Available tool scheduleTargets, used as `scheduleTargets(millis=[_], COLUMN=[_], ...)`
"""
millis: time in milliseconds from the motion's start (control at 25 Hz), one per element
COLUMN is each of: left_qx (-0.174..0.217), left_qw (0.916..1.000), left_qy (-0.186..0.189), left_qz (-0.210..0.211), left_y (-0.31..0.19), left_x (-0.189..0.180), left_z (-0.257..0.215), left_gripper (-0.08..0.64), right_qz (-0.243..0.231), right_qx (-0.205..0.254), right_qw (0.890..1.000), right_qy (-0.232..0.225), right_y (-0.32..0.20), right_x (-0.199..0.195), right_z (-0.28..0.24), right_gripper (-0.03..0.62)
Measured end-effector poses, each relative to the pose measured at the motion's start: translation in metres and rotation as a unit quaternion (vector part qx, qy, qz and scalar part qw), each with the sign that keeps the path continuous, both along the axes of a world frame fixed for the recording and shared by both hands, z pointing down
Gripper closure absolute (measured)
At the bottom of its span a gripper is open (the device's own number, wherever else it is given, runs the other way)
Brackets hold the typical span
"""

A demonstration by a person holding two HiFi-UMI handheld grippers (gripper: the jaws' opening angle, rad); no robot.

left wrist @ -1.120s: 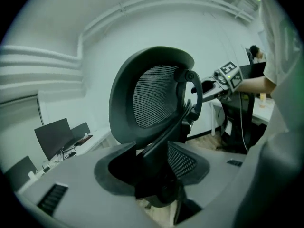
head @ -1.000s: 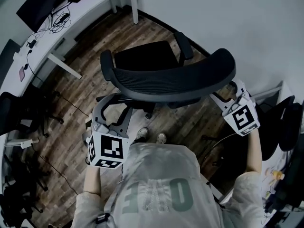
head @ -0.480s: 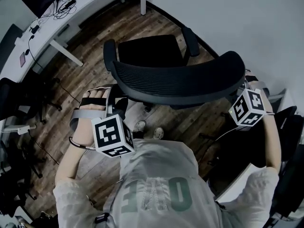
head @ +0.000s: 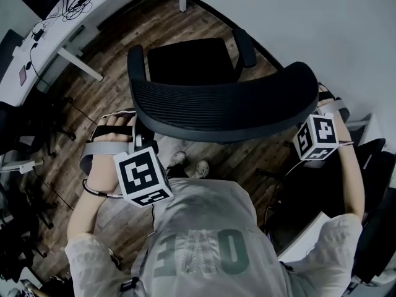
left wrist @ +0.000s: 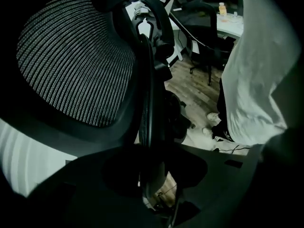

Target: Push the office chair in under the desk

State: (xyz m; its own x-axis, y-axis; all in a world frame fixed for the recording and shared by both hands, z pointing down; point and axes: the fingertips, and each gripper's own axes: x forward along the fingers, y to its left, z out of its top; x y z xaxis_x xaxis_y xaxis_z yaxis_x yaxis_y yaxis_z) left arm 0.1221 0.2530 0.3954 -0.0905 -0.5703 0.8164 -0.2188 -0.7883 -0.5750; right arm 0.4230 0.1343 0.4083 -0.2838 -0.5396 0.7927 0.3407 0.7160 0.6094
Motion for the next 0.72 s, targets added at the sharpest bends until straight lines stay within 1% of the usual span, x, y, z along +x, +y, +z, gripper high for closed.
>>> scheduleTargets(millis=[160,280,440,560,640,720], left_qx=[0.005,0.007,0.007,0.015,0.022,0.021], left_qw=[0.9999,0.9997,0.9992,0.9987,0.9980,0.9970], left_qy=[0.001,-0.001,-0.003,-0.001,0.002,0.006], left_qz=[-0.014,-0.025,-0.039,-0.049,-0.059,-0.074], left_y=[-0.006,-0.017,-0.035,-0.054,-0.068,-0.080], left_x=[0.001,-0.007,-0.027,-0.041,-0.051,-0.060], left_z=[0.000,-0.001,0.002,0.002,0.001,0.003], left_gripper=[0.414,0.414,0.414,0.413,0.410,0.408], right_qz=[-0.007,-0.013,-0.036,-0.050,-0.055,-0.062], right_qx=[0.004,0.014,0.015,0.015,0.017,0.017], right_qw=[1.000,1.000,0.999,0.998,0.998,0.998], right_qy=[-0.003,-0.011,-0.019,-0.024,-0.025,-0.023], right_y=[-0.011,-0.026,-0.050,-0.073,-0.092,-0.112], right_x=[-0.001,-0.010,-0.033,-0.050,-0.063,-0.076], right_z=[0.000,-0.001,0.002,0.004,0.005,0.007], right_gripper=[0.436,0.434,0.436,0.436,0.436,0.436])
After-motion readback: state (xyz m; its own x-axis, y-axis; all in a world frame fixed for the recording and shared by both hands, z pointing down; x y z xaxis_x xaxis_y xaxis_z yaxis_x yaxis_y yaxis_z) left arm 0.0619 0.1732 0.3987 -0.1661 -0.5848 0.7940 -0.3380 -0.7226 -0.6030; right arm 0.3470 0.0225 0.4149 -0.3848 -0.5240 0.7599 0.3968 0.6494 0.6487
